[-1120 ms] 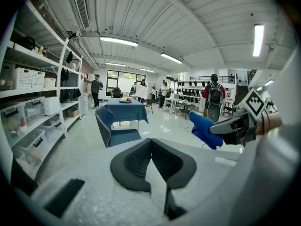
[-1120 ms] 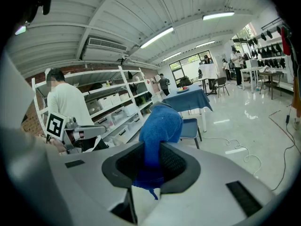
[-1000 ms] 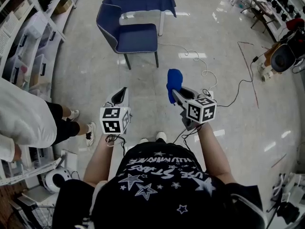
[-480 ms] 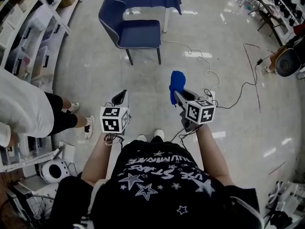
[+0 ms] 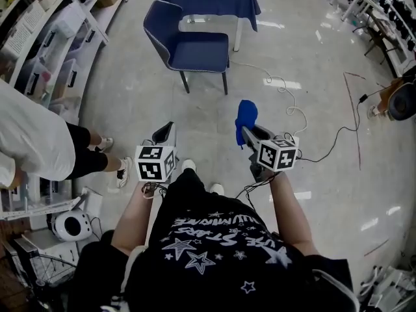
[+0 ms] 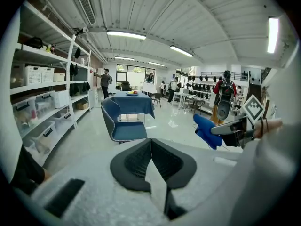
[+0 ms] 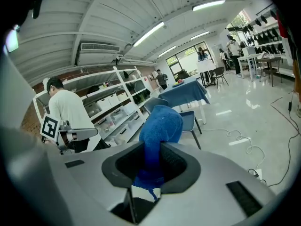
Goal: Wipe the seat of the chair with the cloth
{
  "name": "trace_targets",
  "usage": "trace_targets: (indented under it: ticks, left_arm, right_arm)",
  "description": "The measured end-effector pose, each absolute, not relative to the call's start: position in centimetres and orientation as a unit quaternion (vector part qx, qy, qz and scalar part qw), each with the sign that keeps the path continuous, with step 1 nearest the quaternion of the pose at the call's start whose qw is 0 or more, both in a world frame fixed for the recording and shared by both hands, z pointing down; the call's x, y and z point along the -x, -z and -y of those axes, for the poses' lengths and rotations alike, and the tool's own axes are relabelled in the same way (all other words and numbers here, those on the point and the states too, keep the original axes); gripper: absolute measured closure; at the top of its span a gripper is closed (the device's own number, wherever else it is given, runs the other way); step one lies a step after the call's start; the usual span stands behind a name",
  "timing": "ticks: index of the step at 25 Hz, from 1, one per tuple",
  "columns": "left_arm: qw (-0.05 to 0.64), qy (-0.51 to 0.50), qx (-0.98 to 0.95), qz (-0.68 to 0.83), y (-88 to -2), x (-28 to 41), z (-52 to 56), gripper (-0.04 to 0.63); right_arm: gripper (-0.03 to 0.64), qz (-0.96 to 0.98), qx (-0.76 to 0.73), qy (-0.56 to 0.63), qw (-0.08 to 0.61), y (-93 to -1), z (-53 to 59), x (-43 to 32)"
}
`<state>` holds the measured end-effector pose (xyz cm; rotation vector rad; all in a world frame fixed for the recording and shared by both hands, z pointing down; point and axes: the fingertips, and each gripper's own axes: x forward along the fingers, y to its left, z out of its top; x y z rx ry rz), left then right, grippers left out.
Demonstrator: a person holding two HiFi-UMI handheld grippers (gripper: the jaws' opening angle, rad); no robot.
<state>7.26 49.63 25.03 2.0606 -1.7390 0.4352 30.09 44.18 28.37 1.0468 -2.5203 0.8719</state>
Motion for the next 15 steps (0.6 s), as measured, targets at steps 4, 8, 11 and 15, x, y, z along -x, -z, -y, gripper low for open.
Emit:
trace_targets:
  ticks: [4, 8, 11, 15]
  left_arm:
    - [0.208, -0.161, -0.737, 0.623, -25.9, -6.4, -47.7, 0.575]
    - [0.222, -0.164, -0.739, 0.615, -27.4, -5.5, -45.0, 0.575]
    - [0.235, -0.163, -0.740, 0.608, -28.4, -4.2, -41.7, 0.575]
    - [0.248, -0.166, -0.743, 0.599, -30.0, -2.0, -37.0, 0.575]
  right_arm:
    - [0.518, 0.866, -0.366, -0.305, 0.154, -29.5, -42.2, -29.4]
    - [0.518, 0.856, -0.374, -0.320, 0.157, -30.5, -40.2, -28.7]
    - [0.518, 0.846, -0.385, -0.327, 0.168, -31.4, -37.7, -28.2]
    - [0.517, 0.828, -0.398, -0.350, 0.182, -33.2, -34.0, -26.7]
